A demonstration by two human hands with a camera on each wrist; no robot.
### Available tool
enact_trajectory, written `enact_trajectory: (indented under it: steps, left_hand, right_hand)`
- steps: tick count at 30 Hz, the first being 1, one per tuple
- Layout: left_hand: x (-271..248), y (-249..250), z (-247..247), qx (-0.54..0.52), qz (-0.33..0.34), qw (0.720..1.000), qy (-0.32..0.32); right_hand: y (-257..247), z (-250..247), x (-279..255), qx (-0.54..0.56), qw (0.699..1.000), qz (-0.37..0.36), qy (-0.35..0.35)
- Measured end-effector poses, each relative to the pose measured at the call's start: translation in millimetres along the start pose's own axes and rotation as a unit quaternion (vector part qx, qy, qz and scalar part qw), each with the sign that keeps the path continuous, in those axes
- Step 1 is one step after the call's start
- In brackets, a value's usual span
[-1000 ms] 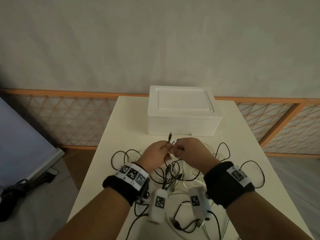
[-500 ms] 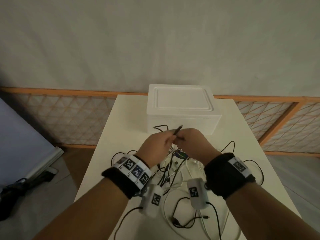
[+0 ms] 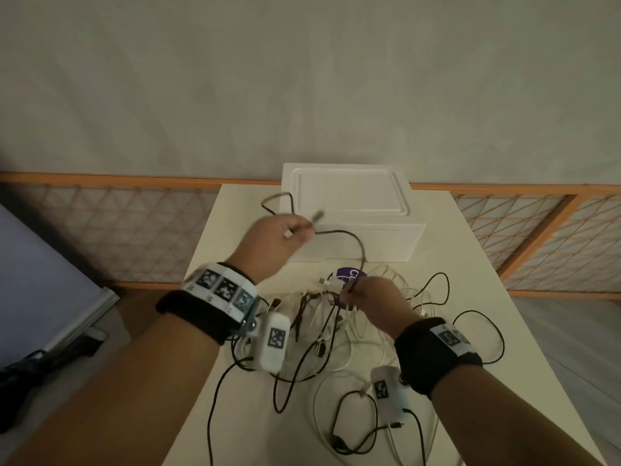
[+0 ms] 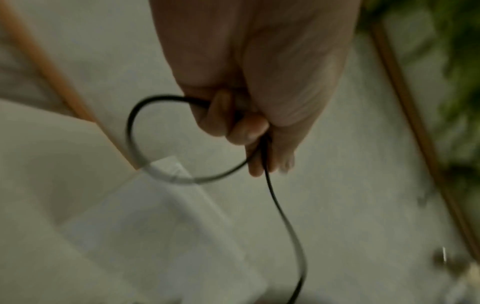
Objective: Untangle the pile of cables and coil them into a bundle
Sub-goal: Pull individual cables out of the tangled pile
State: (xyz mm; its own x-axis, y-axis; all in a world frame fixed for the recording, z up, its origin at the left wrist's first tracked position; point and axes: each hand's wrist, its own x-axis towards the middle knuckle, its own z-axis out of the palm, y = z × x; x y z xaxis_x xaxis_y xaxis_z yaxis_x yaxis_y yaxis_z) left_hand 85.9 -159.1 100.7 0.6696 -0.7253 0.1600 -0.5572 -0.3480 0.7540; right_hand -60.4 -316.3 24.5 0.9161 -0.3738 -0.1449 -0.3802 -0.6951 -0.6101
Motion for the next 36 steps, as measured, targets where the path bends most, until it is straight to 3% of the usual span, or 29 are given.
enact_trajectory:
  steps: [3, 6, 10, 13, 17, 20, 24, 32, 36]
  left_hand:
    - [-14.9, -18.3, 39.5, 0.019, -0.021, 0.993, -0.113]
    - [-23.3, -25.6, 71.2, 0.011, -0.027, 0.99, -0.138]
    - [-15.6, -14.5, 82.4, -0.039, -0.045, 0.995, -0.085]
    - [-9.1, -8.2, 77.6, -0.013, -0.018, 0.997, -0.073]
    - [-6.0, -8.3, 72.9, -0.079, -0.032, 0.996, -0.013]
    - [-4.8, 1.6, 69.2, -0.179, -0.07, 0.981, 0.033]
    - [-8.9, 14.3, 71.2, -0.251, -0.056, 0.966, 0.013]
    - [-9.0, -22.8, 69.8, -0.186, -0.073, 0.979, 0.031]
    - [-7.6, -41.0, 63.8, -0.096, -0.093, 0.99, 0.036]
  right_hand:
    - [-24.9, -21.6, 8.3, 0.021, 0.997, -0.02, 0.066]
    - [-42.4, -35.2, 3.3, 0.16, 0.98, -0.028, 0.117]
    - [-44.2, -32.7, 2.3, 0.271, 0.949, -0.028, 0.161]
    - [-28.0, -24.2, 1.4, 0.312, 0.933, -0.019, 0.181]
    - [-14.0, -12.1, -2.9, 0.271, 0.942, 0.008, 0.197]
    - [-12.3, -0.1, -2.0, 0.242, 0.956, 0.015, 0.167]
    - [-19.0, 1.1, 0.1, 0.289, 0.949, 0.012, 0.127]
    - [-15.2, -13.1, -0.6, 0.219, 0.968, 0.015, 0.121]
    - [-20.4, -32.6, -4.7, 0.272, 0.95, 0.005, 0.152]
